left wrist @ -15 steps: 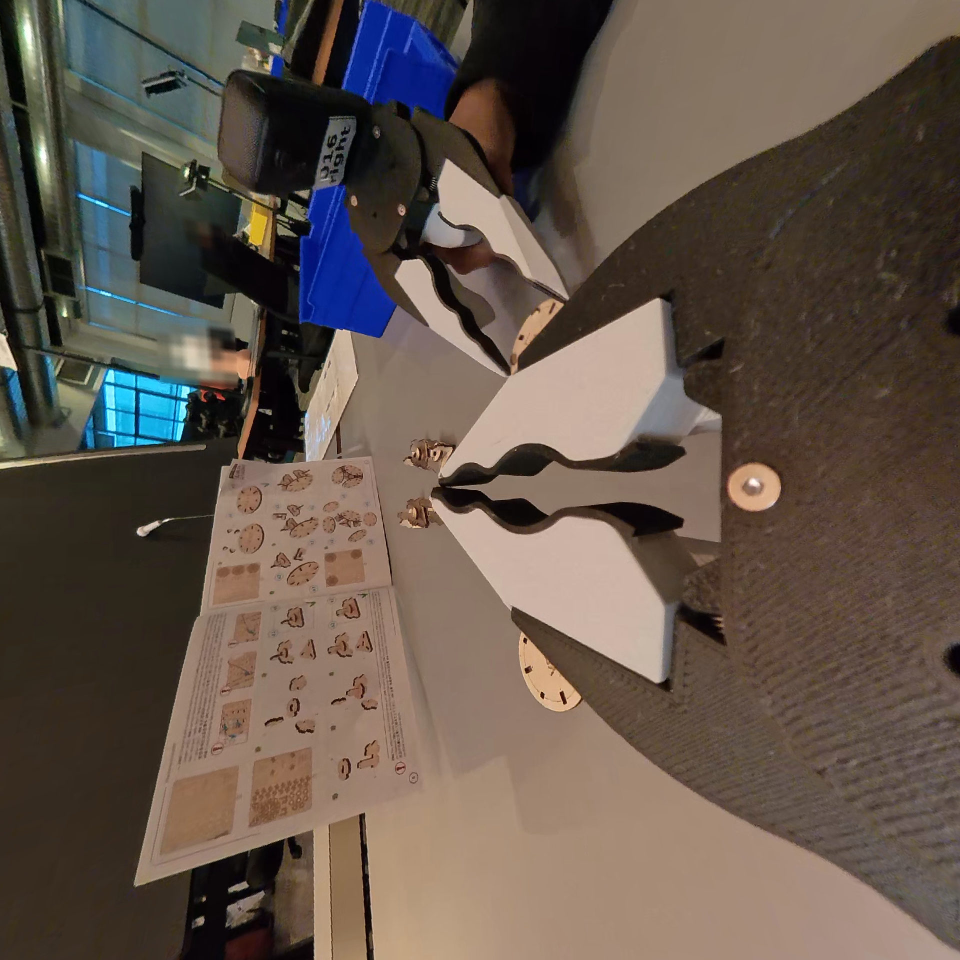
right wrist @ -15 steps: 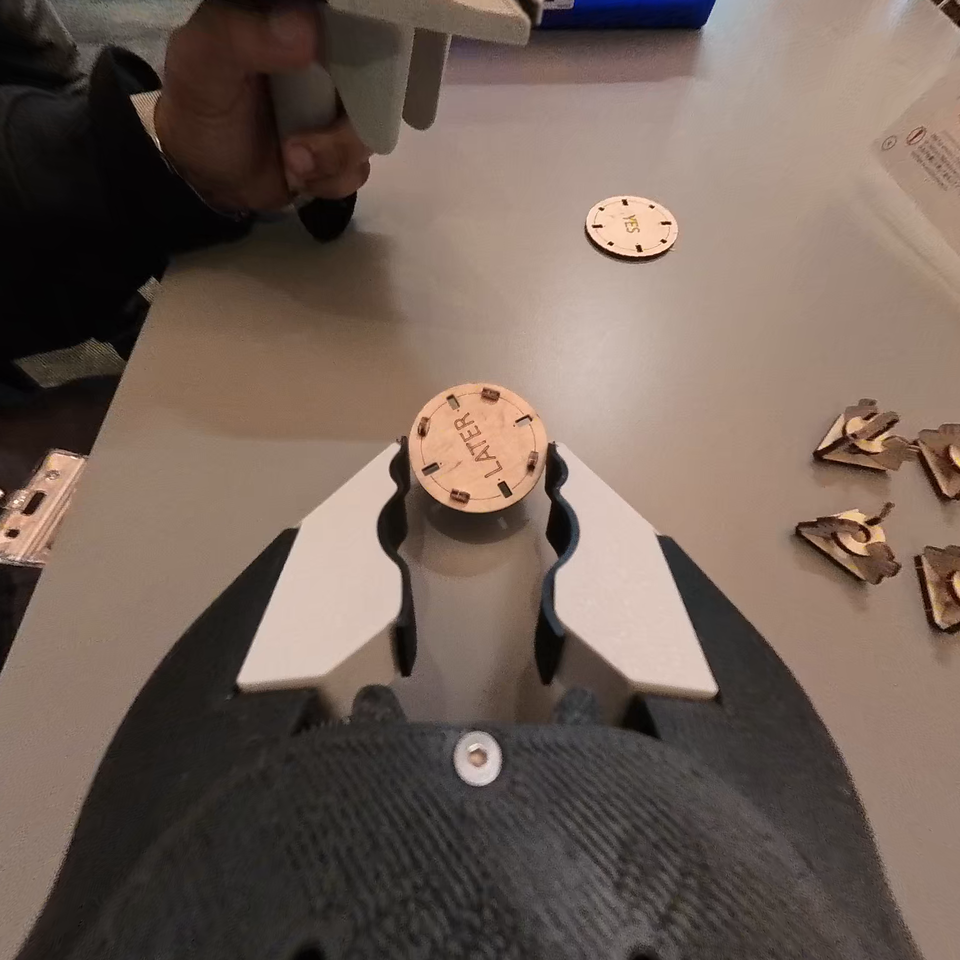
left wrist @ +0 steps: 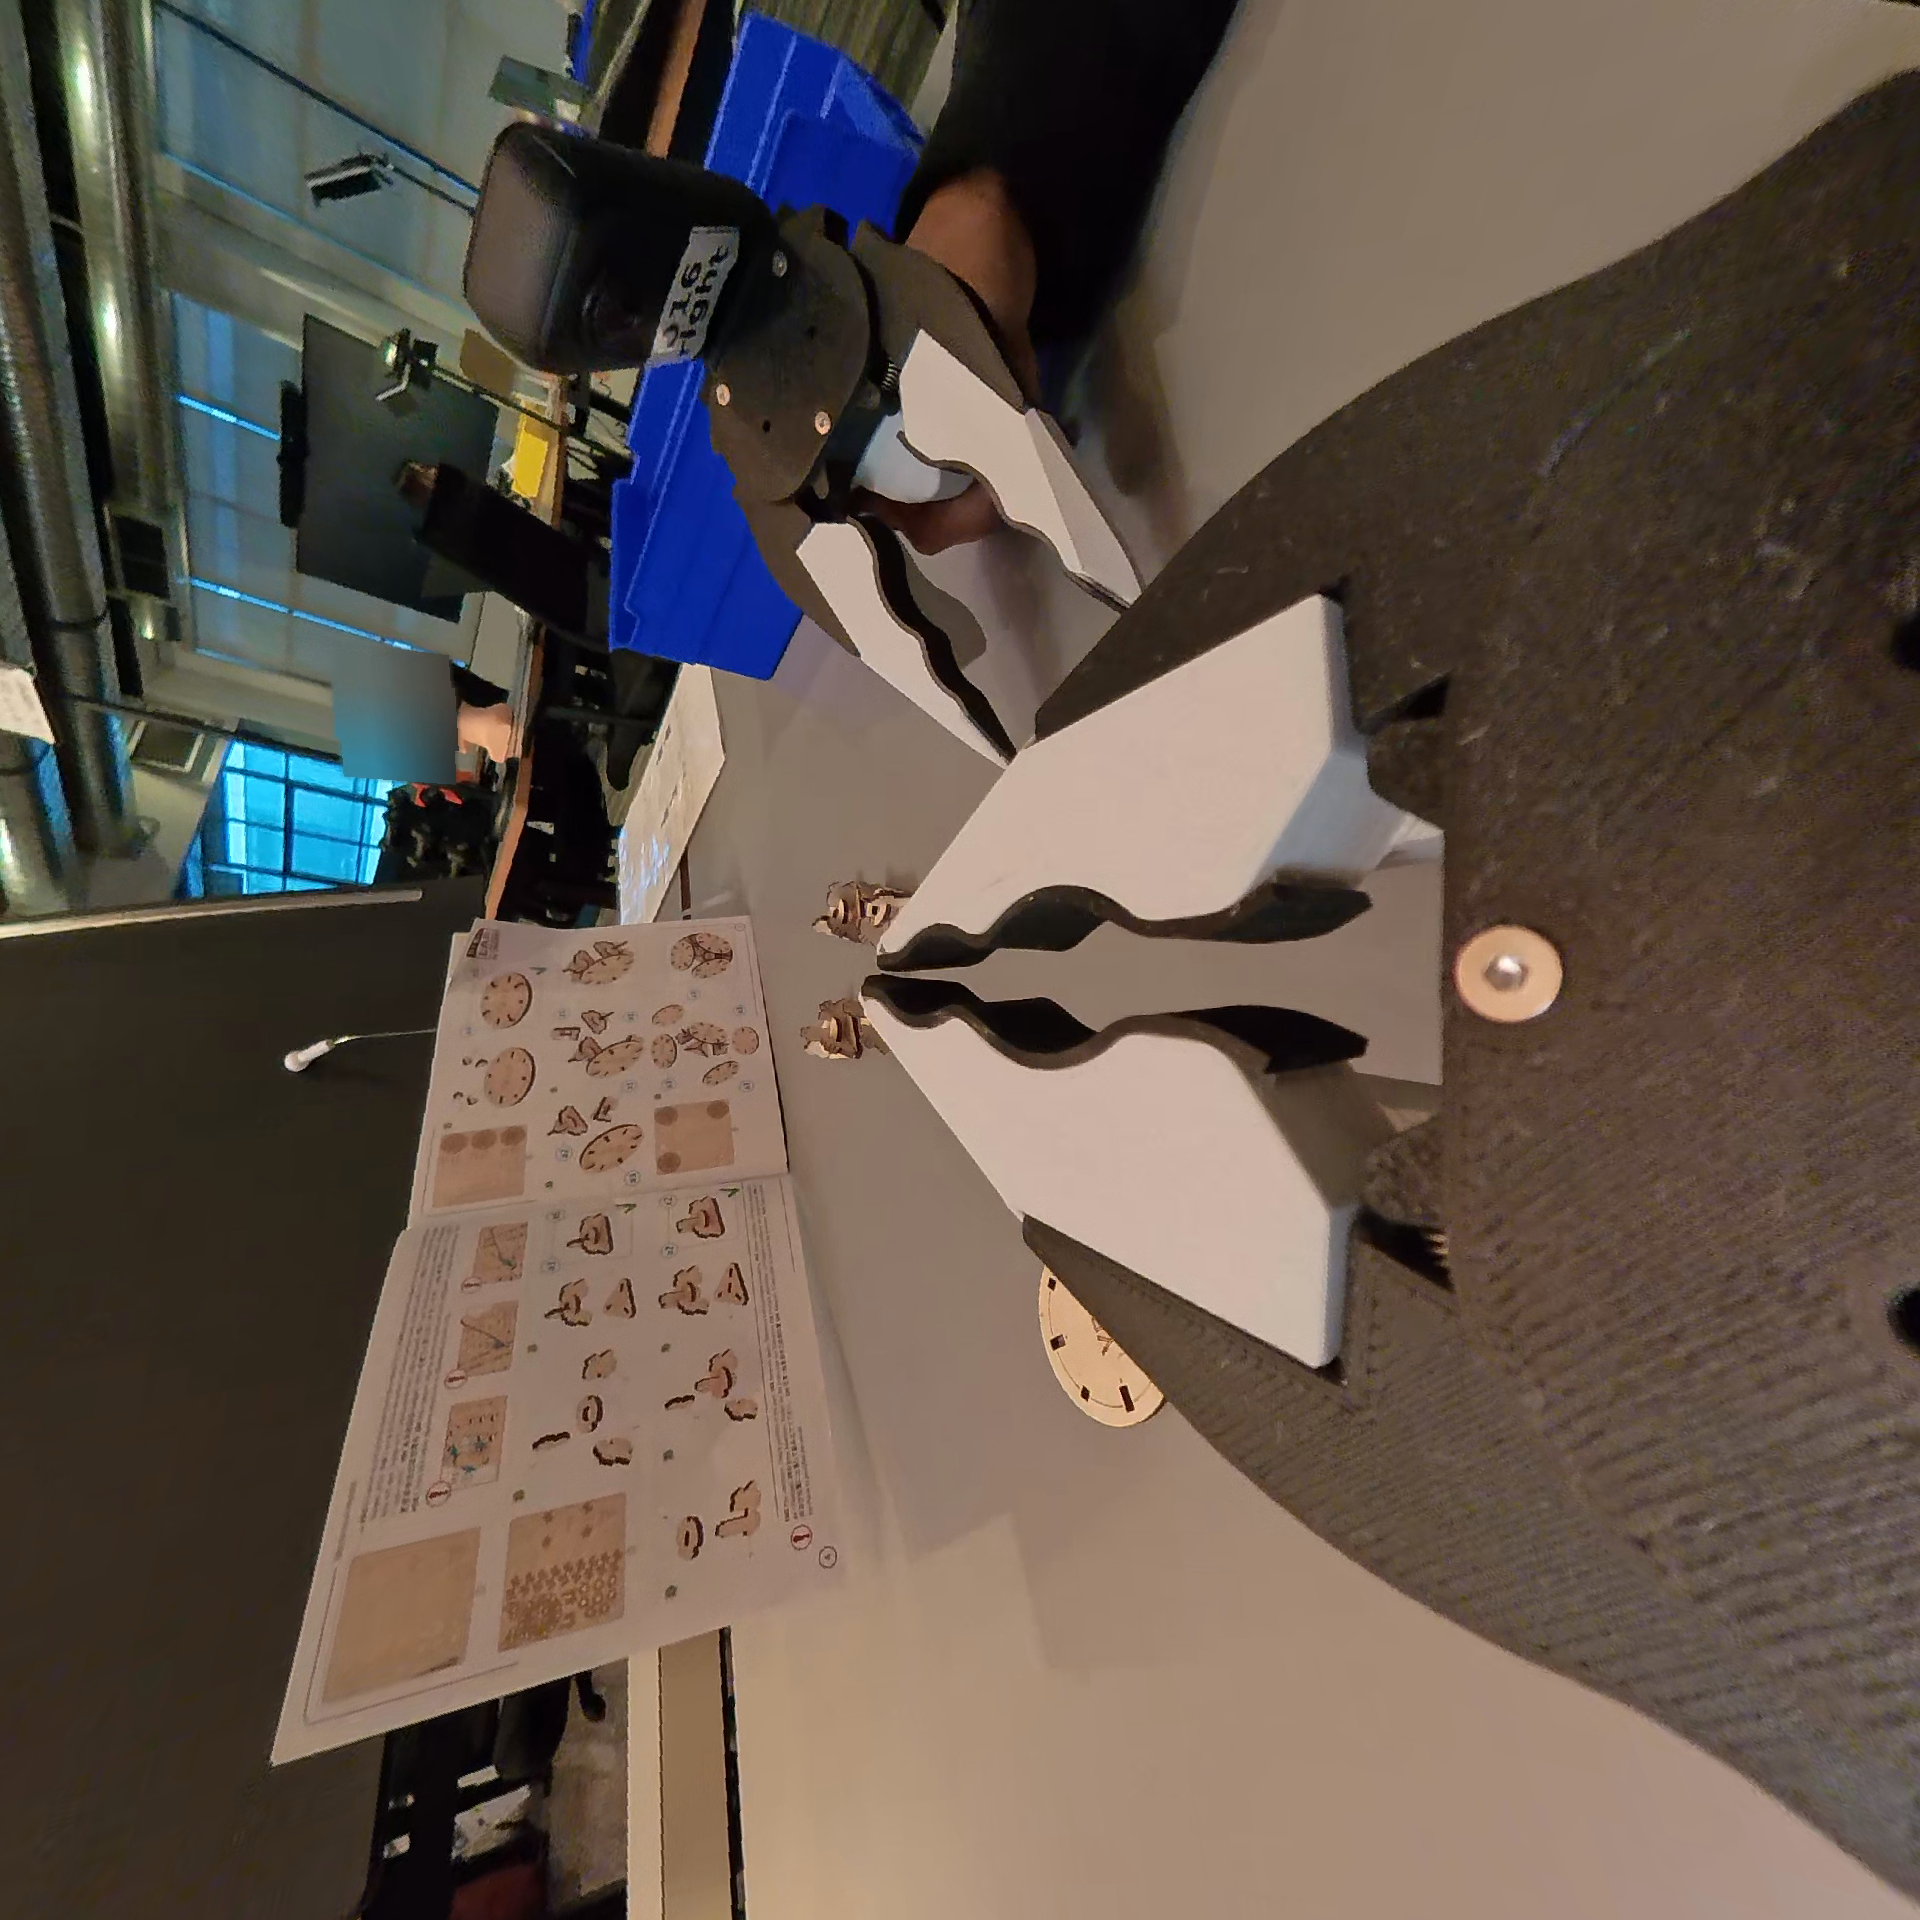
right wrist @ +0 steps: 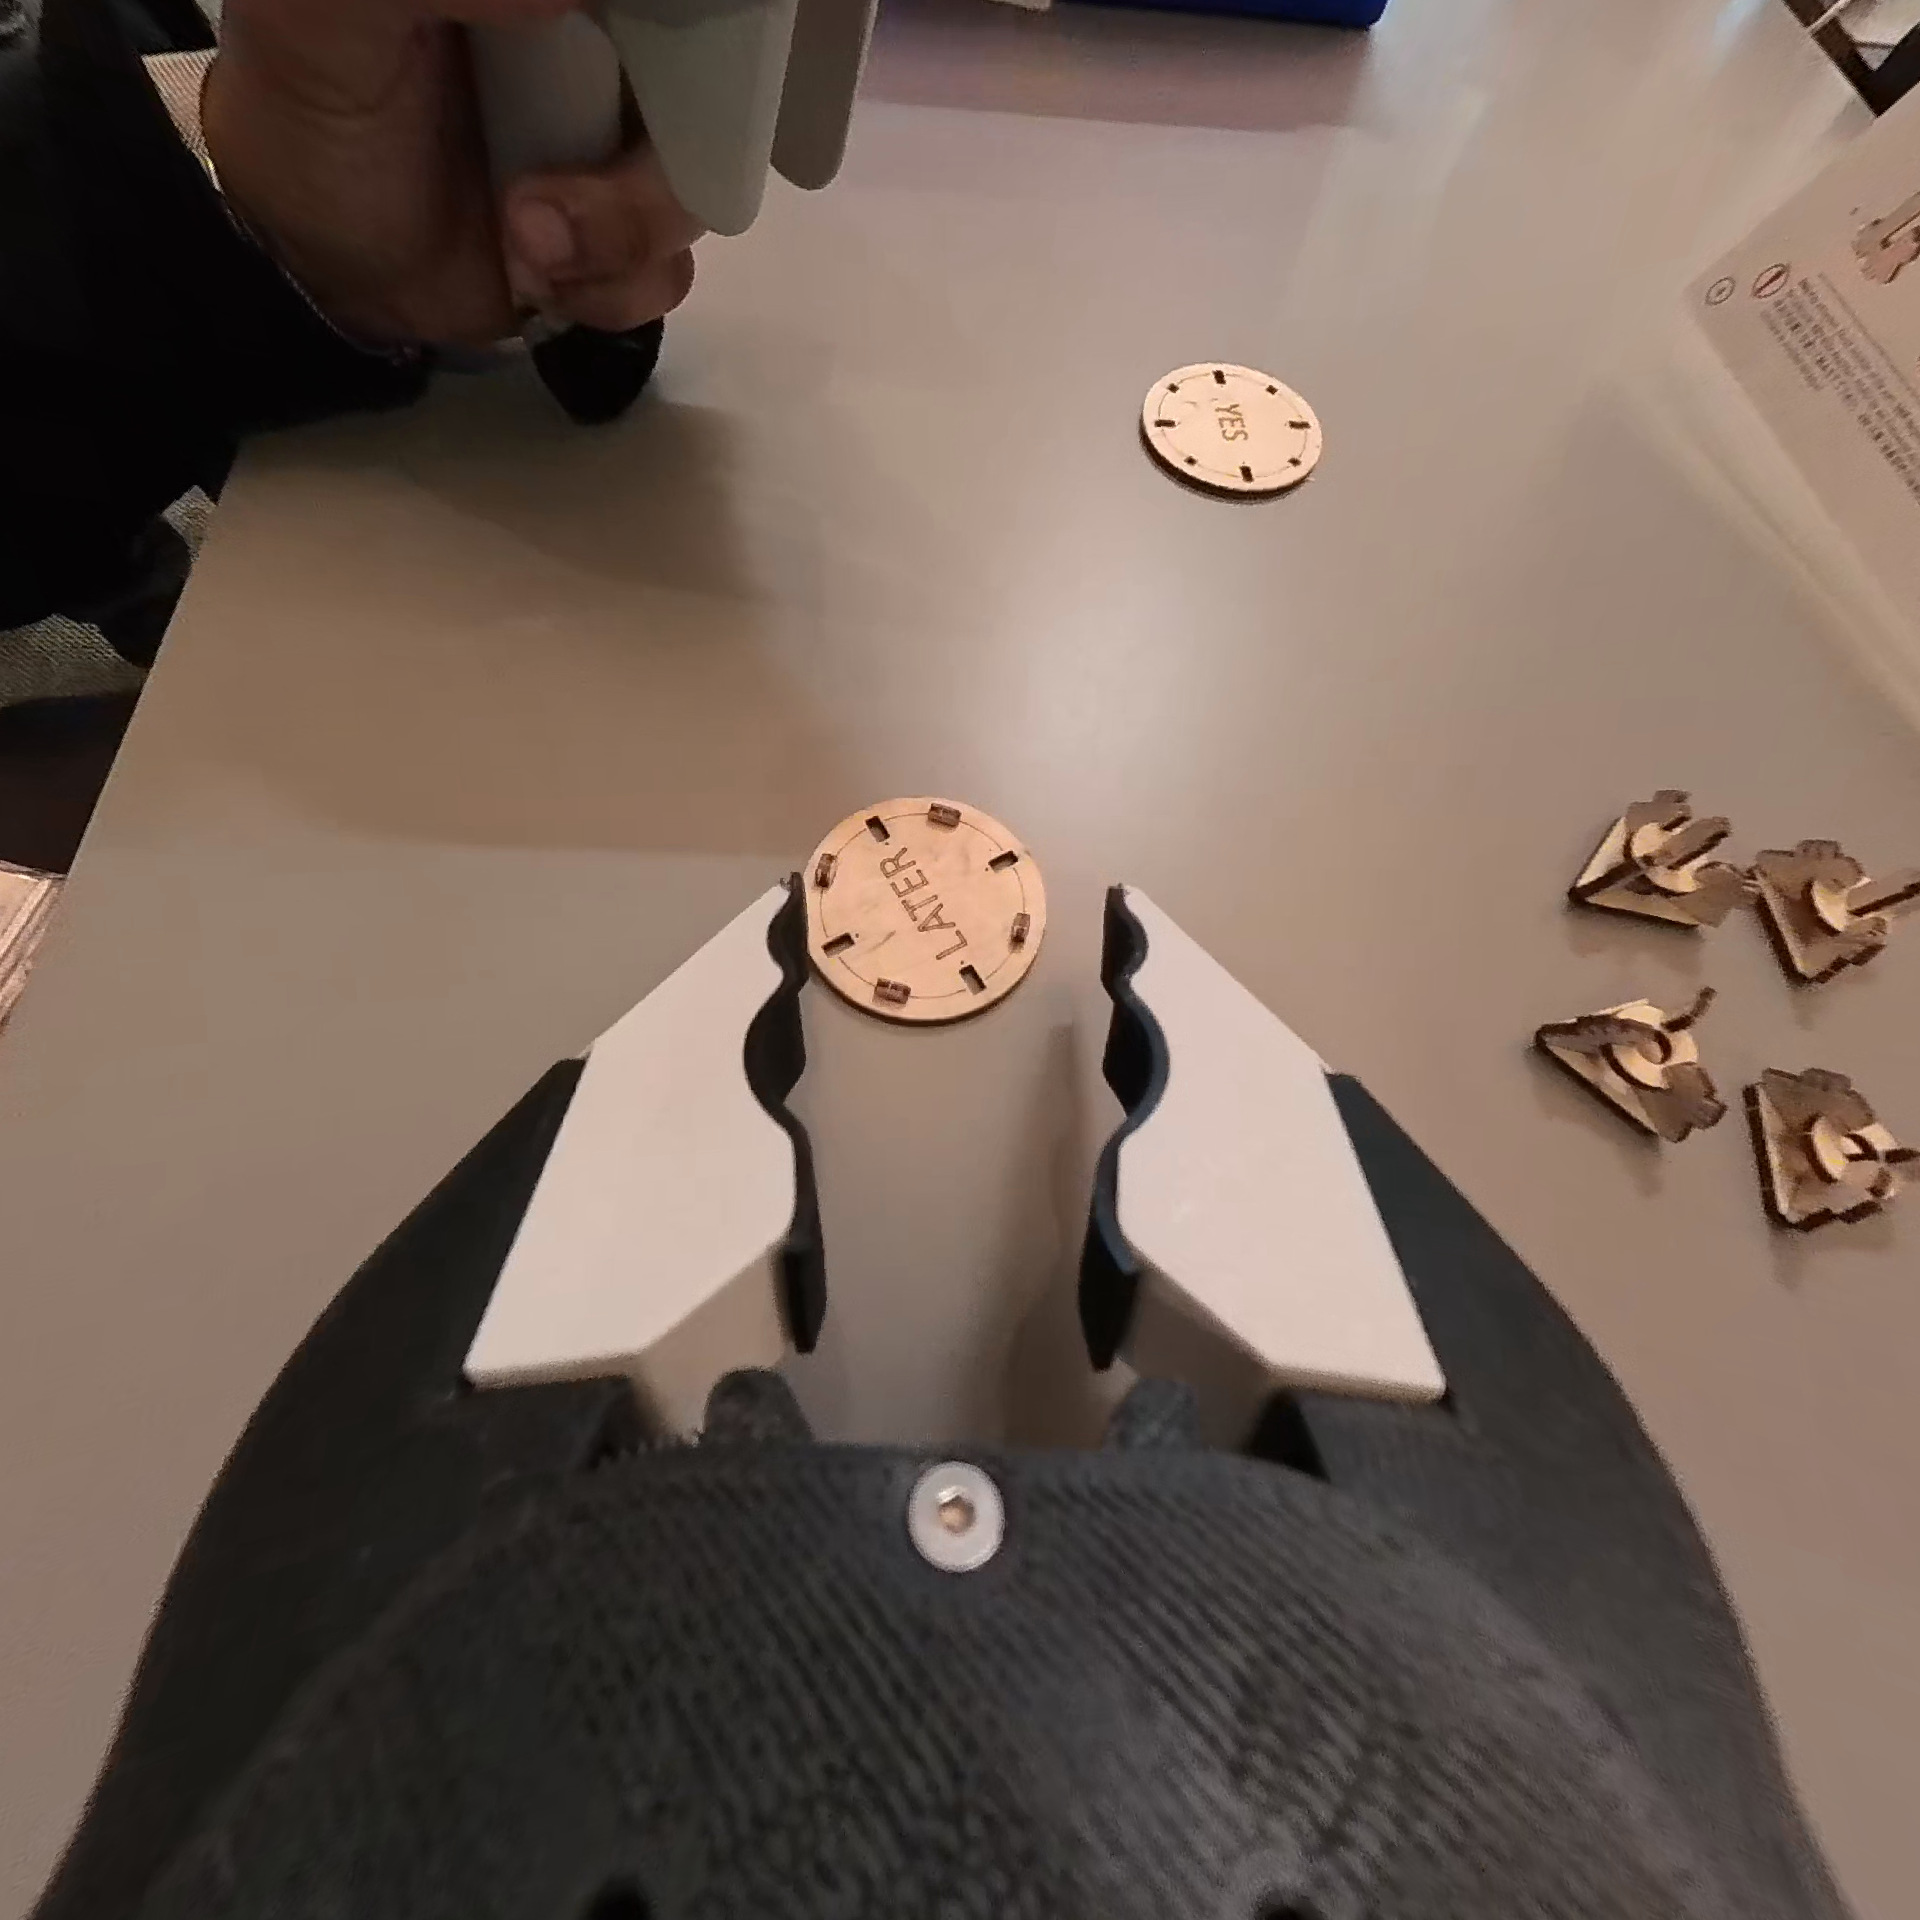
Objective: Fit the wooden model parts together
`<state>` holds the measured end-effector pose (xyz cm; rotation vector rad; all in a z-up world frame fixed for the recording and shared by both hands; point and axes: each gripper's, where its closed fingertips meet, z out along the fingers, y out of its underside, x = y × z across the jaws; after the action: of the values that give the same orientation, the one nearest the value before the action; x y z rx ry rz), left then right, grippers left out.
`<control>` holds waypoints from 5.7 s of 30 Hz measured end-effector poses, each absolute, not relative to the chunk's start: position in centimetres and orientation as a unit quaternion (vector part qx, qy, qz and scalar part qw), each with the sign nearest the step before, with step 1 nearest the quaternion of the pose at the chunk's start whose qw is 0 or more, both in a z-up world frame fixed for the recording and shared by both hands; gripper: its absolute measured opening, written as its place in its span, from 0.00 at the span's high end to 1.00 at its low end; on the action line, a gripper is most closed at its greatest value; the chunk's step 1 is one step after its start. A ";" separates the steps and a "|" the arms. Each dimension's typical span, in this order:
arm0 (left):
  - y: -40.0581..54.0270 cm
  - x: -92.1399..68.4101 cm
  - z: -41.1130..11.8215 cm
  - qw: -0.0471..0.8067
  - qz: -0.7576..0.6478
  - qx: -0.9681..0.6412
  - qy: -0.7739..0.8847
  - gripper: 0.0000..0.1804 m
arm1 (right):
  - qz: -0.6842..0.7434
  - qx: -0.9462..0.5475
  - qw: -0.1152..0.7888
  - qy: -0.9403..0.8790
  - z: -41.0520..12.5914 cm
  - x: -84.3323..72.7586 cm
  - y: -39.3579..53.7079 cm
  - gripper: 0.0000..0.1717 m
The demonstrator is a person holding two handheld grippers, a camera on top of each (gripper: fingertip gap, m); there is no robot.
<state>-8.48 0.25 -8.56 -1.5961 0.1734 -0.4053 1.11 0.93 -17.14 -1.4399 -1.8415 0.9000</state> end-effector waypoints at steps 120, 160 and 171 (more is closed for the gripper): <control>0.4 -1.2 -19.0 0.403 0.003 -0.901 0.160 0.99 | 0.314 -0.628 0.348 -0.622 -16.9 0.9 4.1 0.83; 0.3 -3.6 -14.2 0.519 -0.181 -0.835 0.009 0.98 | 0.213 -0.753 0.304 -0.544 -20.4 4.1 10.8 0.07; 0.3 -2.8 -14.4 0.515 -0.164 -0.841 0.039 0.98 | 0.213 -0.753 0.304 -0.544 -20.4 4.1 10.8 0.07</control>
<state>-2.82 0.27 -14.41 -2.0204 0.0930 -0.3949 4.09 10.82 -20.40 -1.9947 -1.4402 0.5649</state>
